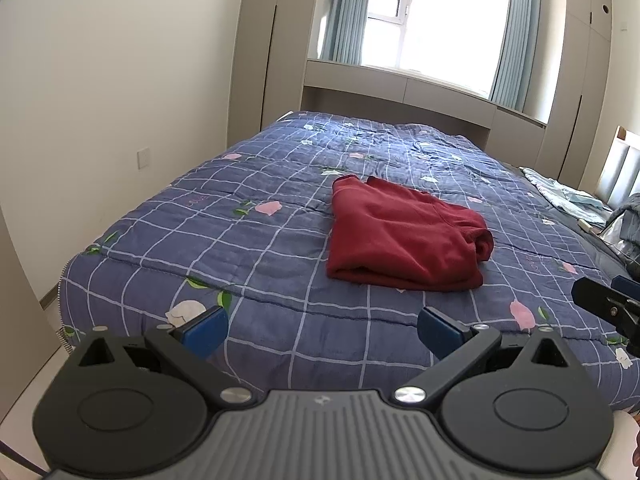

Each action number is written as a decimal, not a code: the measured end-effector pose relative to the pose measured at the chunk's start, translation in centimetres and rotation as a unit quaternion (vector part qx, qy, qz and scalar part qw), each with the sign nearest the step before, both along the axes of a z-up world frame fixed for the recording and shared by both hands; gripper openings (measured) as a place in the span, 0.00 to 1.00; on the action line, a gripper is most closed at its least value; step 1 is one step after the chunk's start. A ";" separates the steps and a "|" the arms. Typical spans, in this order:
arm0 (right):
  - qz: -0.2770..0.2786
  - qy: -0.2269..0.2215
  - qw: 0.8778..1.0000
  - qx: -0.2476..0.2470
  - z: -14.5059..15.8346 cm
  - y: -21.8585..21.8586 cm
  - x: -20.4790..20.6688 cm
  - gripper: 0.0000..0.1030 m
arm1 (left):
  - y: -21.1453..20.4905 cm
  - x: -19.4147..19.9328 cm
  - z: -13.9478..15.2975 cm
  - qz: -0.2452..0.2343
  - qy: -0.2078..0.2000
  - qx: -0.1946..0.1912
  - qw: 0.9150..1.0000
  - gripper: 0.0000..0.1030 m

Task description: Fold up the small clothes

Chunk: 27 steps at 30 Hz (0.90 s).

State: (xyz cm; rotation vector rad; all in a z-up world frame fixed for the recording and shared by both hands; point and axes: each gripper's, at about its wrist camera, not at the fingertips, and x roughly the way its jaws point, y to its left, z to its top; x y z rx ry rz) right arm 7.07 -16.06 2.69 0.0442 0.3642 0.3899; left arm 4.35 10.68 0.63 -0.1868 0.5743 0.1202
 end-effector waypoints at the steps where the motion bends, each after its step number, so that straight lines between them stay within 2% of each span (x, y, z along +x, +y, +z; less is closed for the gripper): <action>1: 0.000 0.000 1.000 0.000 0.0 0.0 0.0 0.99 | 0.0 0.0 0.0 0.000 0.000 0.000 1.000 1.00; 27: 0.000 0.000 1.000 0.000 0.1 -0.1 0.0 0.99 | 0.0 -0.1 -0.2 0.002 0.005 0.000 1.000 1.00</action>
